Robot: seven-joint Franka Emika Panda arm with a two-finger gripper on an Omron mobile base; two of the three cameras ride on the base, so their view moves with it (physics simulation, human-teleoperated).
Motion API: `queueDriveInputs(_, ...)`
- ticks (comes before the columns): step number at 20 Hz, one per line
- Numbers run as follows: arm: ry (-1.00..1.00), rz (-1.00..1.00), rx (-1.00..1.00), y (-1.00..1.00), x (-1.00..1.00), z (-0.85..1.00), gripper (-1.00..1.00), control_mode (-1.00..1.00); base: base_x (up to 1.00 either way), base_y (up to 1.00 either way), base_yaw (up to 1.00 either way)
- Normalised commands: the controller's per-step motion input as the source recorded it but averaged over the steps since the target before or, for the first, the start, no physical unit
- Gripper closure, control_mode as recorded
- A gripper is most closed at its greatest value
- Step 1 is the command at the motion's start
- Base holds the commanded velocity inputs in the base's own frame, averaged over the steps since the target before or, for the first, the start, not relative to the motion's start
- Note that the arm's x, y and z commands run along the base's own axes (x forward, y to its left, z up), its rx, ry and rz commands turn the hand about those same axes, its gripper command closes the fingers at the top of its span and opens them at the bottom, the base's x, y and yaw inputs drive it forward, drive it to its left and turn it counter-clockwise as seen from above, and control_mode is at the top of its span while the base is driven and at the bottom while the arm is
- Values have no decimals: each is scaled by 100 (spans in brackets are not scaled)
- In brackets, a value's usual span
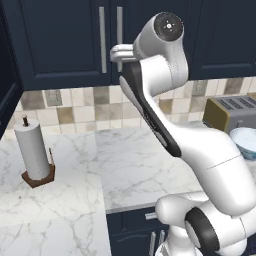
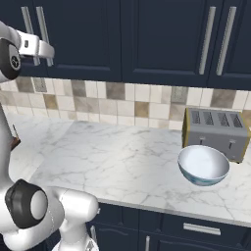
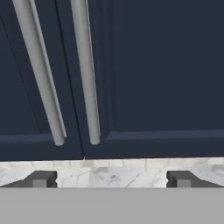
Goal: Open the cabinet and setup a tea strainer by placing it in the bowl upright.
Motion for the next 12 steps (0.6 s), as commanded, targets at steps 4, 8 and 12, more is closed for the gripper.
queueDriveInputs(4,0,0,0,0,4,0,-100,-100,0,0,0)
queueDriveInputs(8,-1,0,0,1,32,0,-100,-100,0,0,0)
queueDriveInputs(12,0,0,0,0,50,0,-100,-100,0,0,0)
